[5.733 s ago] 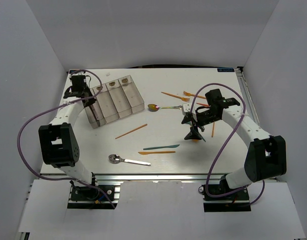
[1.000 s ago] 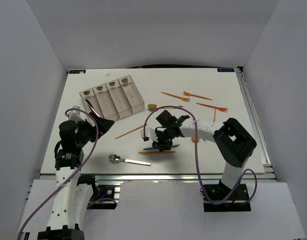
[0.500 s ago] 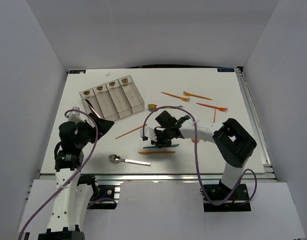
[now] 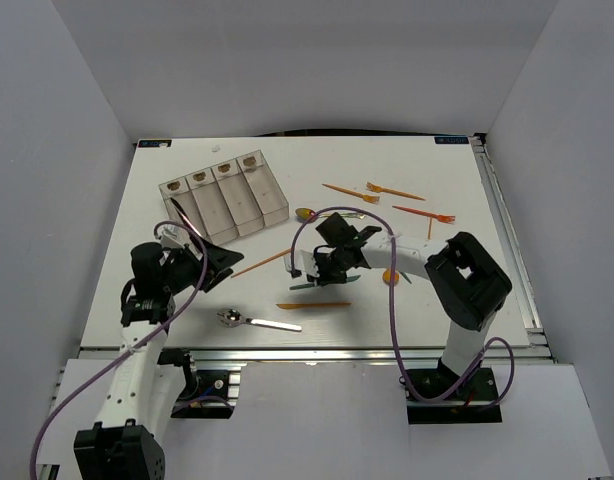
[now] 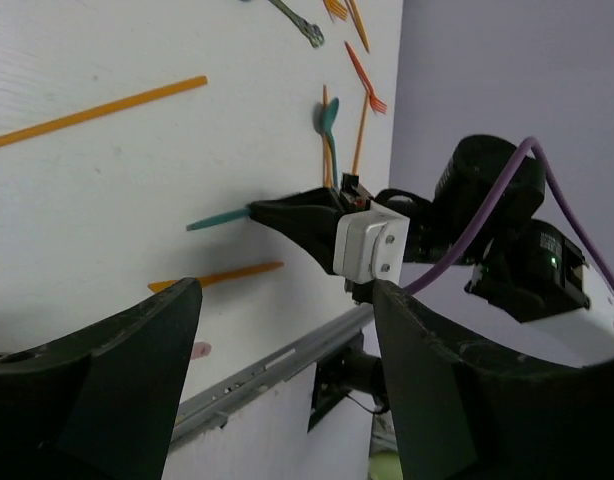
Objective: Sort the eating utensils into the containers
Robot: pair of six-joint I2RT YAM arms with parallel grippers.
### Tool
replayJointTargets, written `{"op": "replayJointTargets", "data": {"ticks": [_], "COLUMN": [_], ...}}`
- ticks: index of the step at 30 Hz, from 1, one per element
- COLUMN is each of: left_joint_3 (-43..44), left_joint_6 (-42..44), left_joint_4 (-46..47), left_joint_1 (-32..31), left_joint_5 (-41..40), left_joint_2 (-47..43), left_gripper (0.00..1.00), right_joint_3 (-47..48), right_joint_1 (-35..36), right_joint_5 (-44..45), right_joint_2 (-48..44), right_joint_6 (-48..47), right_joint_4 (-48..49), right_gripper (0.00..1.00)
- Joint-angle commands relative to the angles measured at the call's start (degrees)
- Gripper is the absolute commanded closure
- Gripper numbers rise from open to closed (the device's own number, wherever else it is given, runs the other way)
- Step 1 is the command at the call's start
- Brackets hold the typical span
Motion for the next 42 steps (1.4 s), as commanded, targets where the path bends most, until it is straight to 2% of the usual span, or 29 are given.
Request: {"op": "replayJointTargets", "data": {"ticks": [1,3,7,9,13,17,26,39,42], "left_joint_3": [-0.45,-0.18,0.78,1.75,5.87,9.12,15.02,20.03,20.91], "left_joint_6": [-2.78,-2.78,-2.52,-1.73,1.34,3.02,4.68,7.32,7.68], "left_joint_4": [8.29,9.61,13.56,14.10,14.80,15.16,18.32,16.83,16.48], "left_joint_1": [0.19,0.02,-2.00,-3.84,-13.05,-17.65,-24.77,-33.29,-34.08], "left_joint_5": [9.63,11.48,15.96,16.59,16.06,15.62,17.11,18.43,19.40], "left_joint_2": [2.28,4.39,8.95,12.81,20.19,27.06,38.48,47.11,48.95], "left_gripper": [0.21,0.24,0.32,0.33,0.34,0.36,0.44,0.56,0.67], "right_joint_3": [1.22,0.78,0.08,1.04,2.89,4.20,4.38,2.63,2.10], "right_joint_1": [-1.55,-1.63,-1.63,-1.55,-0.85,0.65,3.20,3.55,3.55], "right_joint_5": [-0.77,-2.52,-4.73,-5.25,-6.49,-6.67,-7.10,-5.70,-5.61], "right_joint_2": [-3.89,-7.05,-11.80,-13.13,-15.94,-18.49,-19.99,-20.34,-20.51], "right_joint_6": [-11.75,-16.05,-31.14,-34.69,-41.99,-47.52,-48.59,-45.52,-45.08], "right_joint_4": [-3.05,-5.51,-10.26,-13.25,-15.45,-17.47,-17.30,-12.91,-12.29], "right_gripper": [1.00,1.00,1.00,1.00,1.00,1.00,1.00,1.00,1.00]}}
